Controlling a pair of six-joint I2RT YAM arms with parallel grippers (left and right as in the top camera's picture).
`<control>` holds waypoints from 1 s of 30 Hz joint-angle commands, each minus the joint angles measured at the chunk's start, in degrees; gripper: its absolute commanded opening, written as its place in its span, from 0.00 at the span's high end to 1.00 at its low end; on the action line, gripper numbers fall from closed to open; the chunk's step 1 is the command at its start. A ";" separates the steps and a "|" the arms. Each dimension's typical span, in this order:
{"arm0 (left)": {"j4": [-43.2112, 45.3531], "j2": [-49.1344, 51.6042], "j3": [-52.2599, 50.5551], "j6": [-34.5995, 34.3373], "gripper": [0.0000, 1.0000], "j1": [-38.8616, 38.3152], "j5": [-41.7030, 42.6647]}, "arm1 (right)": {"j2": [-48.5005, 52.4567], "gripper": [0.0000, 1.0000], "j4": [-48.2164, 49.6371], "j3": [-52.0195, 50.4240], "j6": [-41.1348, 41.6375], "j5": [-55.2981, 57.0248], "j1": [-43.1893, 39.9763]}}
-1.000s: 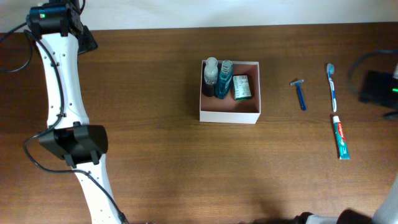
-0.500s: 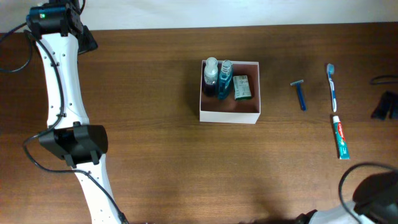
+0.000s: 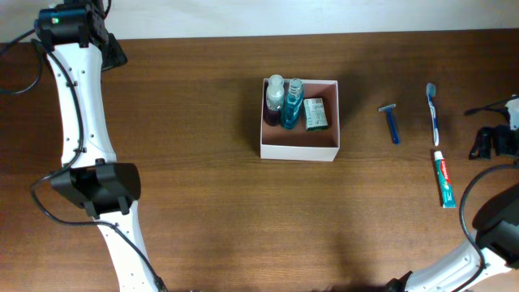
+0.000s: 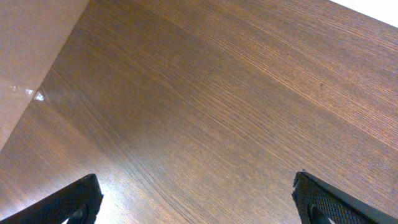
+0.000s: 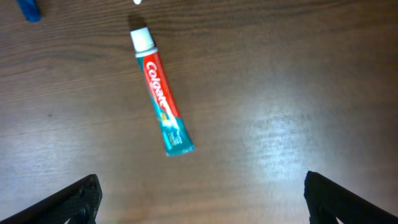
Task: Pack container
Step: 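Lower the right gripper onto the Colgate toothpaste tube cap and close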
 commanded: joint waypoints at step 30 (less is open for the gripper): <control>0.09 0.28 -0.39 -0.59 0.01 0.31 0.20 | 4.87 0.02 8.46 -10.29 2.10 9.86 11.72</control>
